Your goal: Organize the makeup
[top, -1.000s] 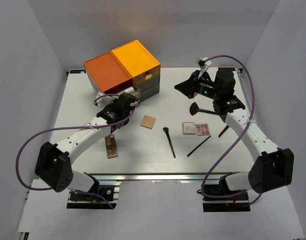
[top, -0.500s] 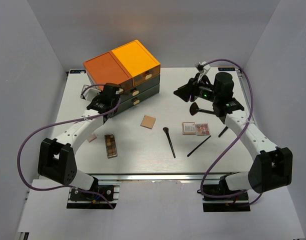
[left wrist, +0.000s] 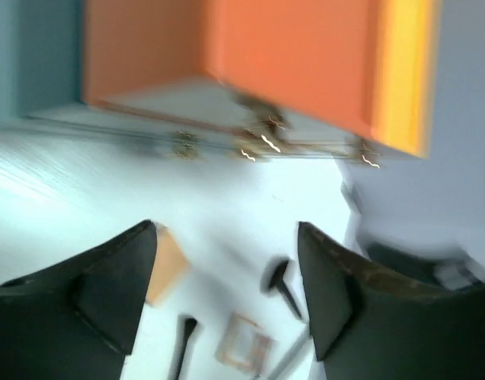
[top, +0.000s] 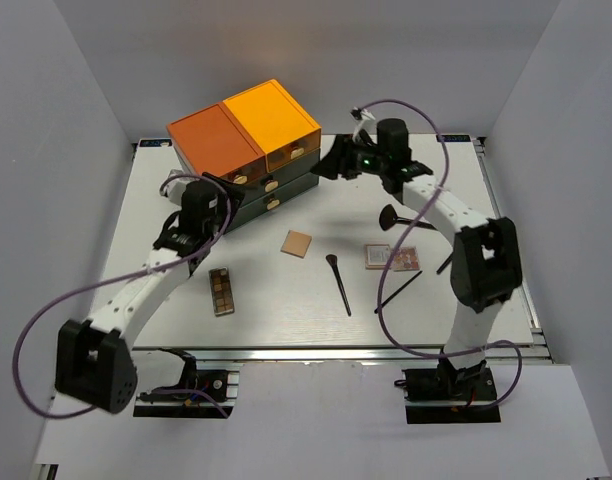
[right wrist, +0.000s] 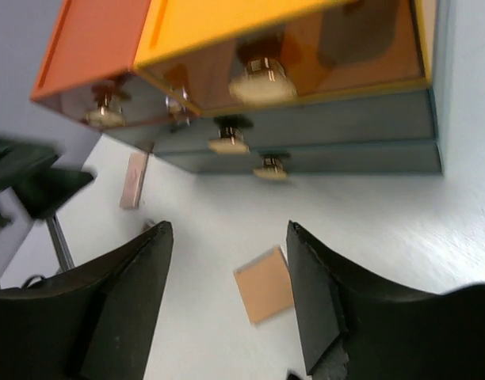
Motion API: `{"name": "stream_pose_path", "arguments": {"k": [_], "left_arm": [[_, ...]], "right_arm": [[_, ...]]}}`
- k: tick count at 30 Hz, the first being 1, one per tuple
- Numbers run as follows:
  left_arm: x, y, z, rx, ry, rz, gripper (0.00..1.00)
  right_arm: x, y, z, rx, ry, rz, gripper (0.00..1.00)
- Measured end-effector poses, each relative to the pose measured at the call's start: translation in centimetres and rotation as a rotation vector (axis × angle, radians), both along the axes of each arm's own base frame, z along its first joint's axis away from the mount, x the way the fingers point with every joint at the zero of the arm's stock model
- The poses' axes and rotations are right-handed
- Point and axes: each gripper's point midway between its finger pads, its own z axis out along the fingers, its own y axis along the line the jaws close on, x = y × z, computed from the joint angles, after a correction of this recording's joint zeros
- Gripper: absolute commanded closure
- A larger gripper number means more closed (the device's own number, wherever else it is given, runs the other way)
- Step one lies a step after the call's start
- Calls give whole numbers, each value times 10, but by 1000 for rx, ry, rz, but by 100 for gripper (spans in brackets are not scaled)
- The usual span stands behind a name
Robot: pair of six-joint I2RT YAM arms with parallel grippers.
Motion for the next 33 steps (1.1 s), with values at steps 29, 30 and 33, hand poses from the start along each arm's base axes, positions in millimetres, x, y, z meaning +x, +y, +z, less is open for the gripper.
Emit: {"name": "stream_pose_path", "arguments": {"k": [29, 30, 33], "left_arm": [[-128, 29, 47, -24, -268, -113, 2], [-128, 31, 45, -22, -262, -107, 2], [-129, 33, 38, -16, -245, -95, 2]], "right_arm": [[64, 88, -19, 184, 233, -106, 45], [66, 88, -21, 183, 232, -111, 46], [73, 88, -27, 183, 220, -118, 53]]}}
